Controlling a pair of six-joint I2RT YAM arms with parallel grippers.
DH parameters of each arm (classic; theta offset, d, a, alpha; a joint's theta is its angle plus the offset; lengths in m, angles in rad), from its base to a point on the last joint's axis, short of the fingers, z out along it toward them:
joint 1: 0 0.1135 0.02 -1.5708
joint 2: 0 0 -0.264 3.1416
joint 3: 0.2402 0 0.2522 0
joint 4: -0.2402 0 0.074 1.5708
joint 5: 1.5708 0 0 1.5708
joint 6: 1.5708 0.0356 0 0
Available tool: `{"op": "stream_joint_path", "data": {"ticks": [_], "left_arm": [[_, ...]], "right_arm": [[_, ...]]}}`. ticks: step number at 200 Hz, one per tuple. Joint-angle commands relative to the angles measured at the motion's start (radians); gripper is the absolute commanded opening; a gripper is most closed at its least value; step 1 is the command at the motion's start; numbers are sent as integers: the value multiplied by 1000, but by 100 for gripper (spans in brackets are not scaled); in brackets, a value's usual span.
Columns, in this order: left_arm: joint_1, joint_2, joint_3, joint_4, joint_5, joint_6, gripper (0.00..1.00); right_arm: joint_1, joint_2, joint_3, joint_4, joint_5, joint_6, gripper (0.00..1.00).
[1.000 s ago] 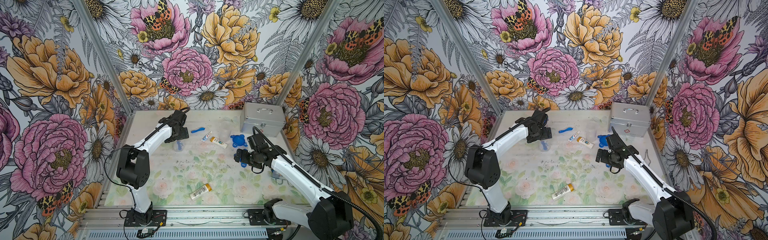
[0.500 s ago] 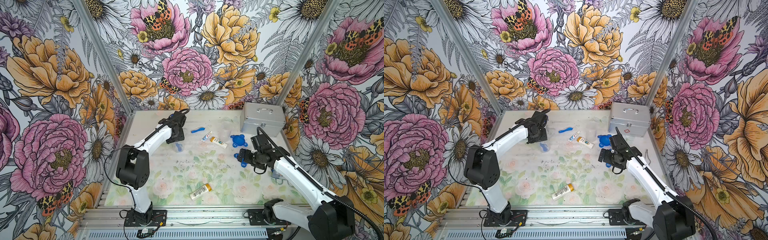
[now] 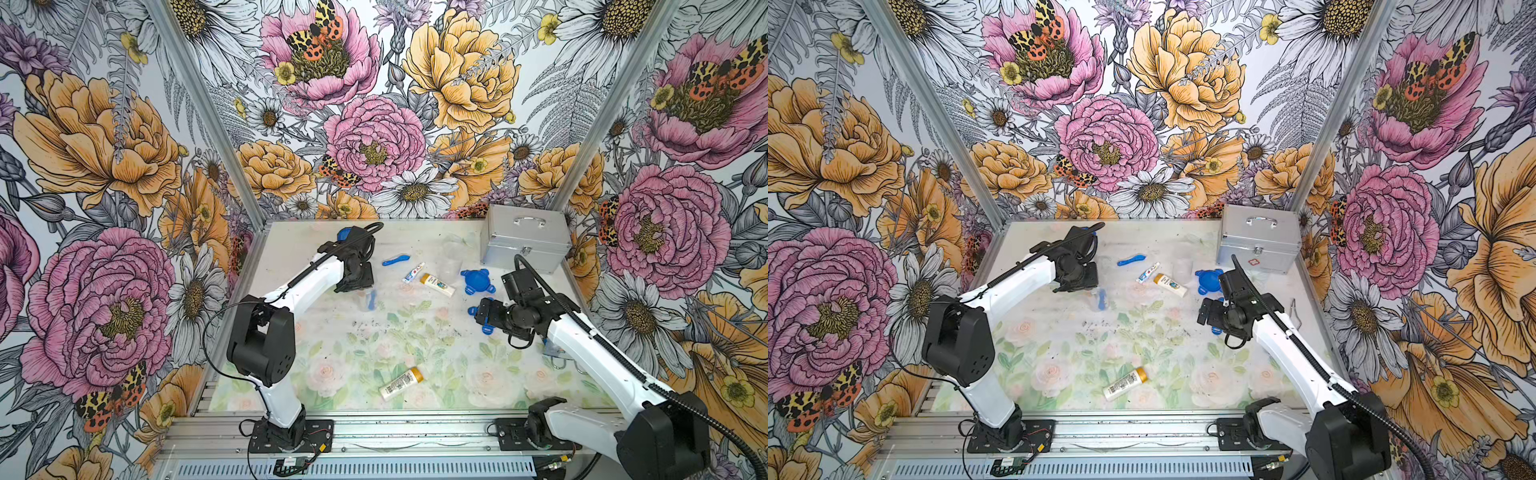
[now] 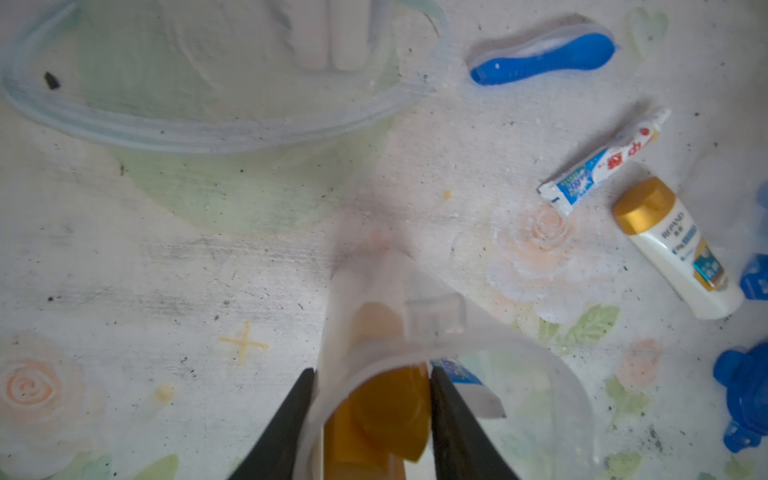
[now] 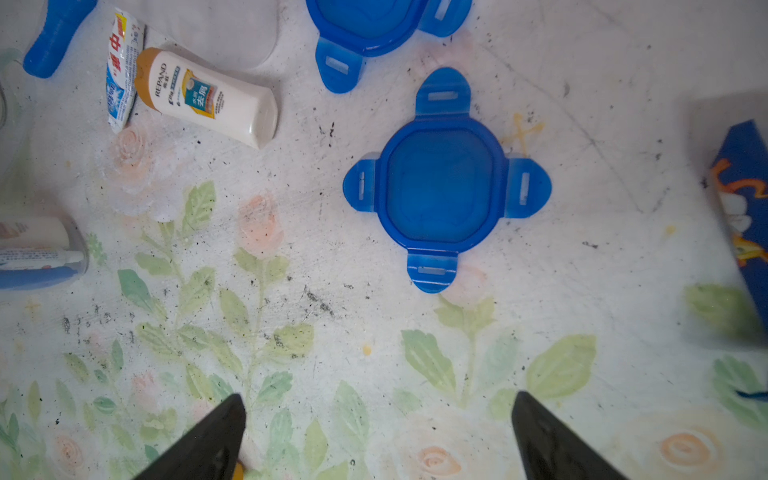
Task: Pack away toiletry kits
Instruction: Move the container to the center of the board.
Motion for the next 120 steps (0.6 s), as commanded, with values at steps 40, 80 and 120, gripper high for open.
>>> {"op": "stream_joint_path", "data": {"ticks": [40, 80, 120], "left_arm": [[-176, 8, 47, 8, 154, 29, 46], [-222, 25, 42, 5, 169, 42, 60], [-239, 9, 40, -2, 173, 43, 72]], "right_arm": [[-8, -17, -57, -5, 95, 52, 99], [-12, 143, 34, 0, 182, -29, 100], [-20, 377, 142, 32, 184, -127, 99]]}}
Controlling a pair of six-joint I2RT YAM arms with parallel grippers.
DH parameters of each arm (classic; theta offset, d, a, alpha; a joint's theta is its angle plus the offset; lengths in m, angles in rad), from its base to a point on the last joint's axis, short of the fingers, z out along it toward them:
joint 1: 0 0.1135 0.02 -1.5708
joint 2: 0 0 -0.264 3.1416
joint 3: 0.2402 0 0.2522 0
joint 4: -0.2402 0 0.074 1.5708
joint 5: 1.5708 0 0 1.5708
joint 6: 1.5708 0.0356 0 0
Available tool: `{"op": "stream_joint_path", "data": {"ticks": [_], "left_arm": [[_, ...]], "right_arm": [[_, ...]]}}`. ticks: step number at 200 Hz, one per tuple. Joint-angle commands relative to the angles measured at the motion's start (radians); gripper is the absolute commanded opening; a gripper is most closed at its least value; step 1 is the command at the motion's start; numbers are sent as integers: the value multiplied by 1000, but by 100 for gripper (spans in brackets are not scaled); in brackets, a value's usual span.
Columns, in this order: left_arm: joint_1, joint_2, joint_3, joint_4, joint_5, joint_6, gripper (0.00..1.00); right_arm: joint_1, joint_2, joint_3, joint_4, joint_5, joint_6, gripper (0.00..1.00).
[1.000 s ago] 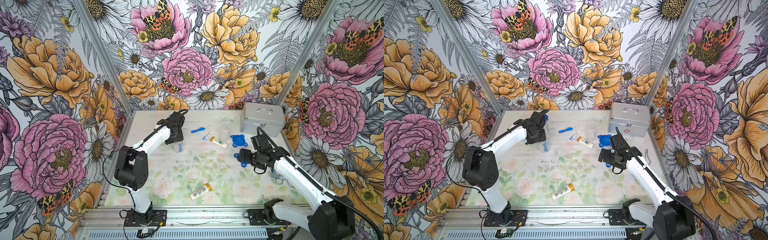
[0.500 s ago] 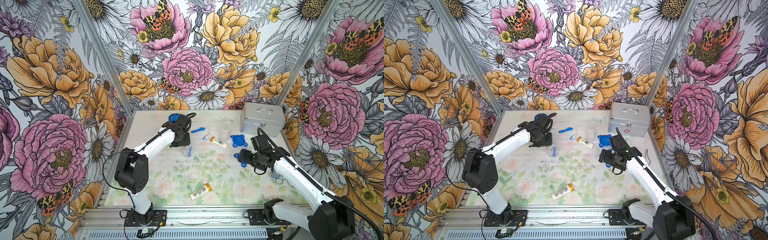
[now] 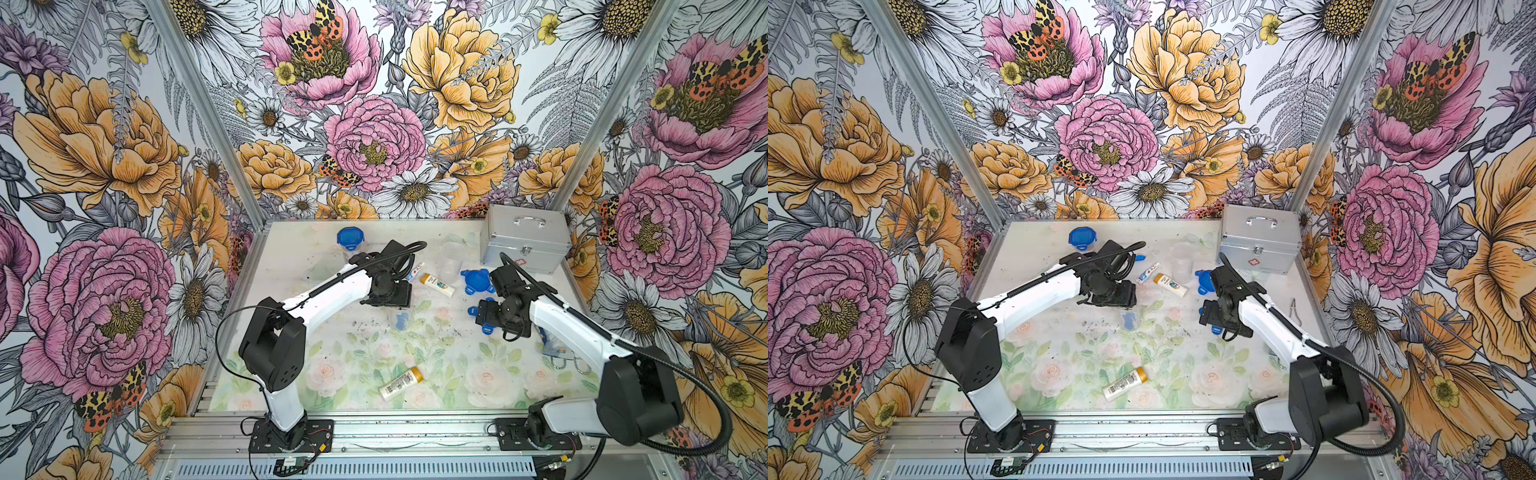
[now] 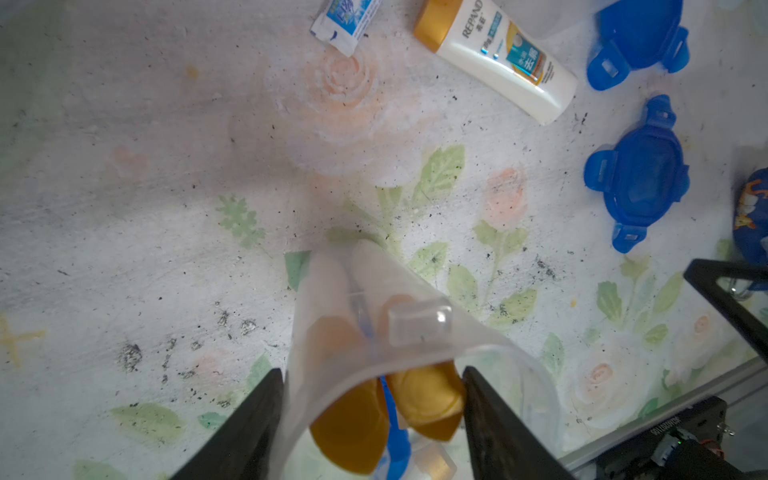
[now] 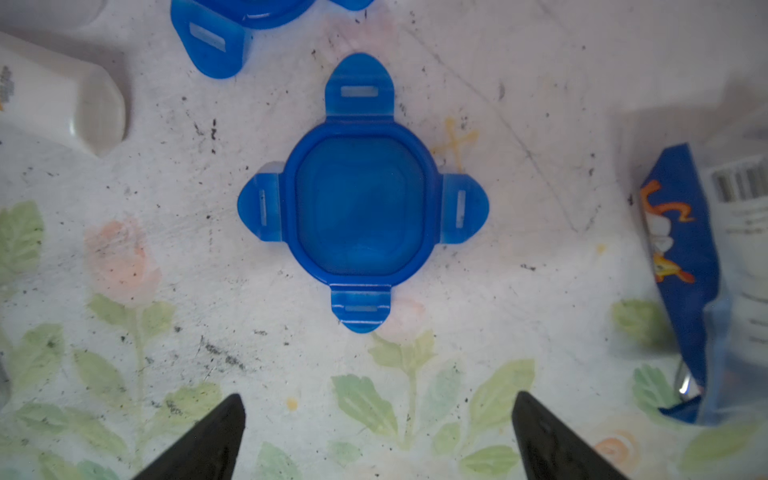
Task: Pack away toiletry kits
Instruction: Move the container to the center of the board, then pick up the lid from the center of the board.
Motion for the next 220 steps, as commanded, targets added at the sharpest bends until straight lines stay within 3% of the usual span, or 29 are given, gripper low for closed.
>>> {"op": "stream_joint_path", "data": {"ticks": [1, 38, 72, 105, 220], "left_arm": [[-13, -6, 20, -2, 23, 8, 72], [-23, -35, 17, -9, 23, -9, 73], [-25, -52, 12, -11, 21, -20, 78], [-13, -86, 19, -27, 18, -18, 85], [146, -286, -49, -35, -5, 0, 86]], "right_arm": [[-8, 107, 64, 35, 26, -74, 99], [-10, 175, 48, 89, -22, -44, 100], [-7, 227, 25, 126, -67, -18, 94], [-3, 254, -16, 152, -59, -5, 82], [4, 268, -27, 158, -45, 0, 32]]}}
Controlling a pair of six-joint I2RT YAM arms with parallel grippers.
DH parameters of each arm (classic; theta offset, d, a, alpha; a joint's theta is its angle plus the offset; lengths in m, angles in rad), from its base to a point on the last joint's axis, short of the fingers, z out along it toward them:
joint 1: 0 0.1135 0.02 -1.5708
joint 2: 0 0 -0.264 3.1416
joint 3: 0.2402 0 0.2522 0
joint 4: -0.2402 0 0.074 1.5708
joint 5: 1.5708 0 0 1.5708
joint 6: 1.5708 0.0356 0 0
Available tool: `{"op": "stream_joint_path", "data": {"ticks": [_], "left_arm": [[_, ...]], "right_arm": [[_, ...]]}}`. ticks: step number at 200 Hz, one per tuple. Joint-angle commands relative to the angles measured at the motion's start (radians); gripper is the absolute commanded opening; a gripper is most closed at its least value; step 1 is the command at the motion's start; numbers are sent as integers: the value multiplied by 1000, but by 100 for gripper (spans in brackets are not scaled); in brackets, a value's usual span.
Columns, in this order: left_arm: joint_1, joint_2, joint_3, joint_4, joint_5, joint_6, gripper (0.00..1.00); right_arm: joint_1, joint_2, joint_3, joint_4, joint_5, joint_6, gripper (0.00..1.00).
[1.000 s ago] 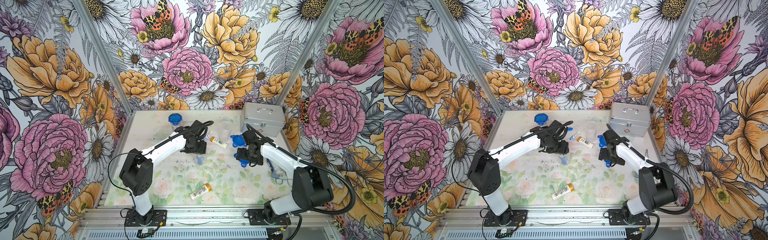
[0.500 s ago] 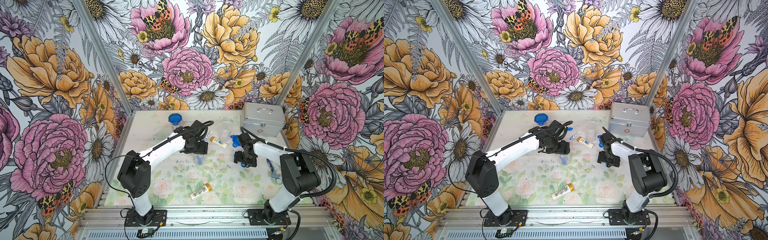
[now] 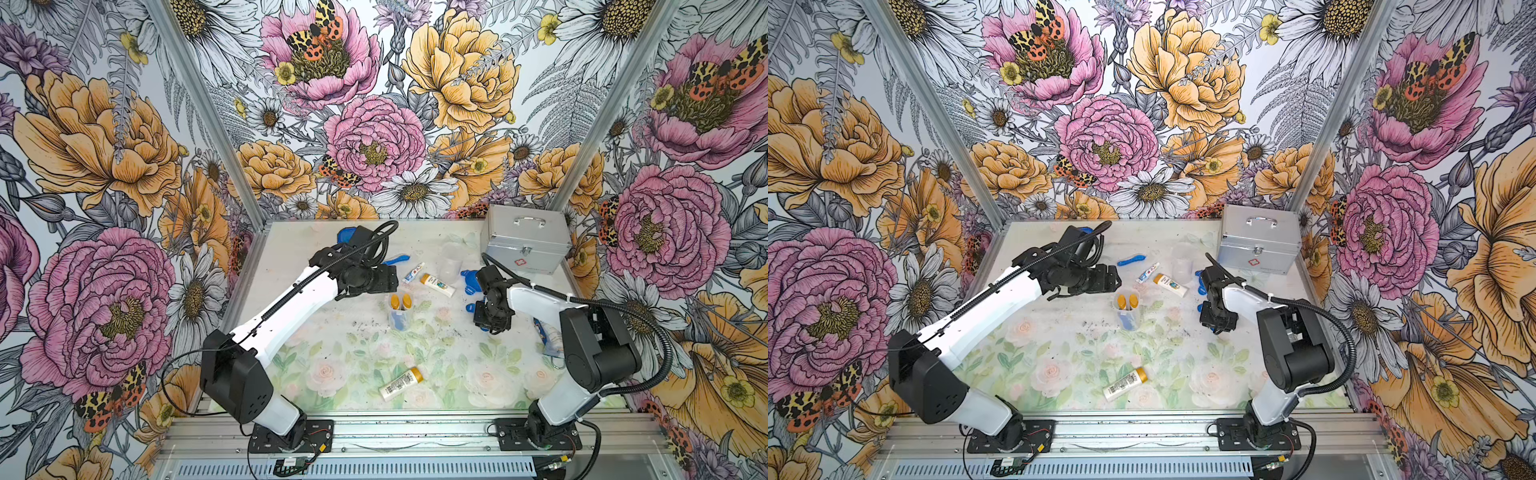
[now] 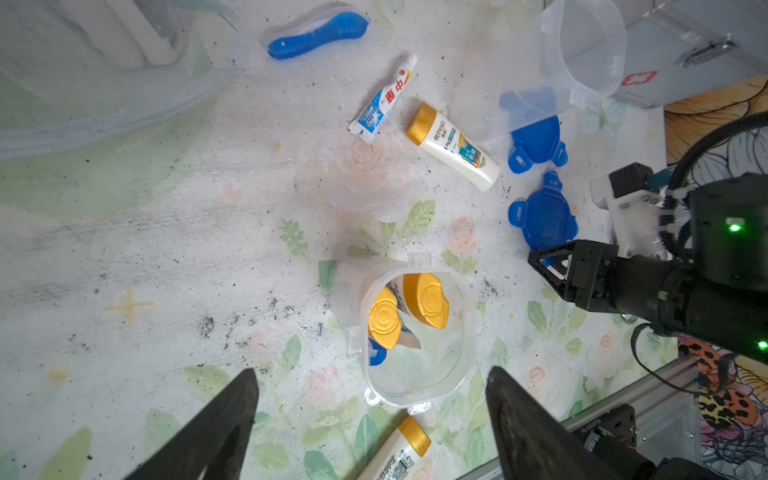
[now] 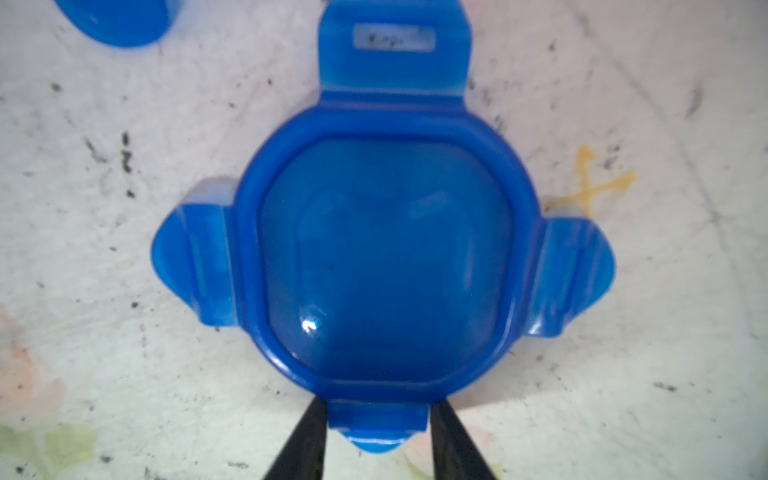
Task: Pack away toiletry kits
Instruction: Pick up the lid from the center of the board.
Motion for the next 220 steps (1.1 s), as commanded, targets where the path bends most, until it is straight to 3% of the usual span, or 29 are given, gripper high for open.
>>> {"op": "stream_joint_path", "data": {"ticks": [1, 57, 97, 140, 179, 220], "left_arm": [[30, -37, -26, -5, -10, 12, 86], [99, -94, -63, -5, -11, 26, 86], [129, -113, -89, -6, 13, 32, 86], [153, -120, -103, -12, 24, 34, 86], [181, -119, -109, -20, 27, 39, 86], [206, -111, -105, -32, 32, 57, 86]], "right_arm": [[4, 28, -26, 4, 0, 0, 32], [5, -1, -53, 4, -10, 18, 19], [34, -175, -81, -25, -11, 31, 12], [144, -332, -48, -121, -26, 71, 7], [270, -400, 46, -227, -43, 114, 5], [398, -365, 285, -348, -61, 112, 4]]}}
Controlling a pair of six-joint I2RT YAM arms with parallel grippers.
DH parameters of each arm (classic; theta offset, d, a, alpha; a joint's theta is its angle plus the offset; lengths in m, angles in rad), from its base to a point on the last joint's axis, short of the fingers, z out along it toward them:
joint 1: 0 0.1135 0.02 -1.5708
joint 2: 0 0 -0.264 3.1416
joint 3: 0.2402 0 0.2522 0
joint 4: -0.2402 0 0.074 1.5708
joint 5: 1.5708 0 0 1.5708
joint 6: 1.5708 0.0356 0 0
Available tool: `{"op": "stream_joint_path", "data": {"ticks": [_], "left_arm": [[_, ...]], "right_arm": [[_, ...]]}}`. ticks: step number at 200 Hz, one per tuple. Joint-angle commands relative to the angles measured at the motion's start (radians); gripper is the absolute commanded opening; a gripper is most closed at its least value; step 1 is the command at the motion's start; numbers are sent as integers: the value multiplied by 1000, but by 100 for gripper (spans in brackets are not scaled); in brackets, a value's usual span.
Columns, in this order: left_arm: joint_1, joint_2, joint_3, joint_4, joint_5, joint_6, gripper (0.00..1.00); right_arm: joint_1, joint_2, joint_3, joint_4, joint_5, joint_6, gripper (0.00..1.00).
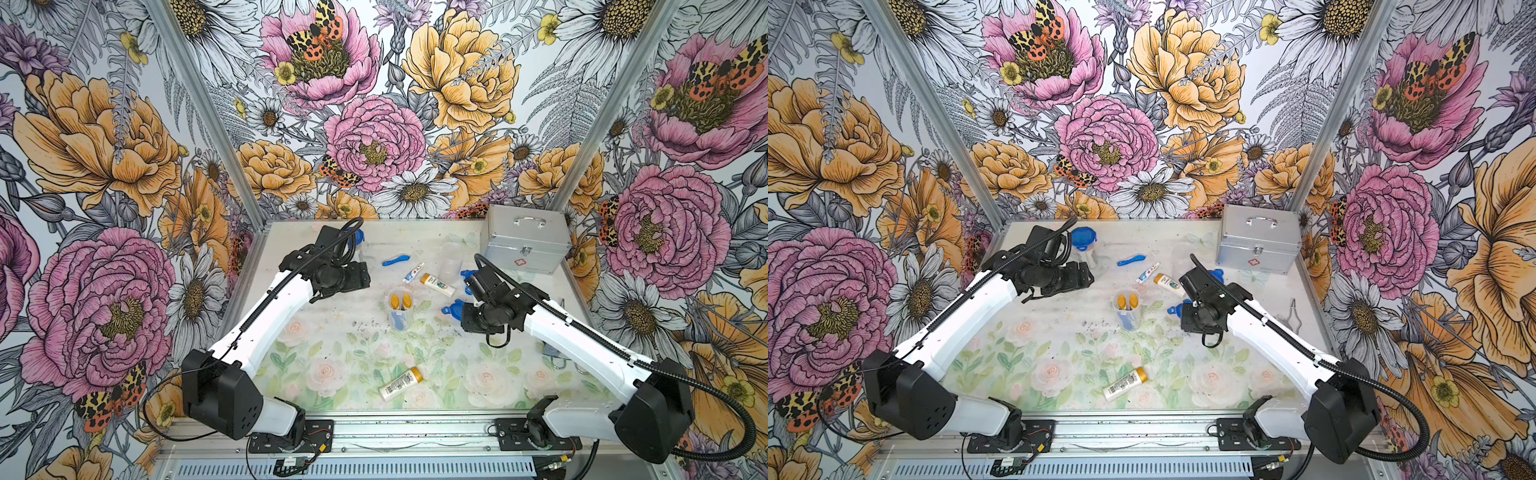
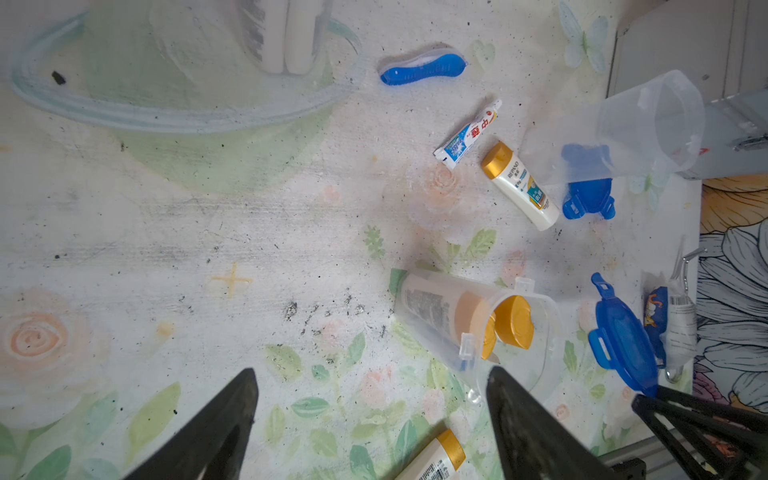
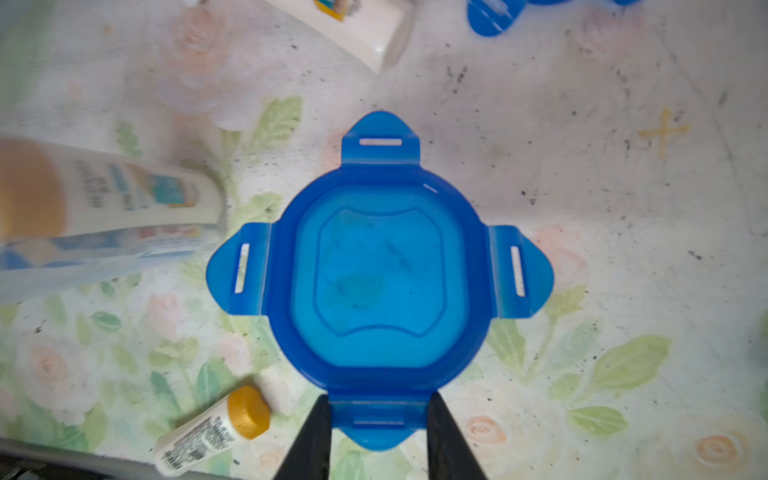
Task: Pack away toiletry kits
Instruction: Pick up the lid from the center of the board, then close the lid on the container.
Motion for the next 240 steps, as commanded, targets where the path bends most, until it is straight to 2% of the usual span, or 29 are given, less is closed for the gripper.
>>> {"op": "stream_joint_path", "data": {"ticks": [1, 50, 84, 116, 180, 209, 240], "left_arm": [[18, -19, -11, -9, 17, 33, 86], [59, -71, -65, -9, 22, 7, 86], [92, -121, -110, -9, 27, -9, 86], [128, -159, -134, -9, 37, -21, 86], [179, -200, -170, -14, 80, 1, 86], [167, -183, -179, -12, 113, 19, 86], [96, -130, -150, -8, 147, 35, 88]], "right_arm": [[58, 17, 145, -78, -14, 15, 4], [136, 257, 451, -75, 33, -28, 4], [173, 407, 589, -67, 25, -70, 4], [180, 459, 600, -53, 40, -70, 3], [266, 517, 619, -38, 34, -42, 4], [285, 514, 598, -40, 43, -23, 6], [297, 504, 590, -48, 65, -9, 7]]}}
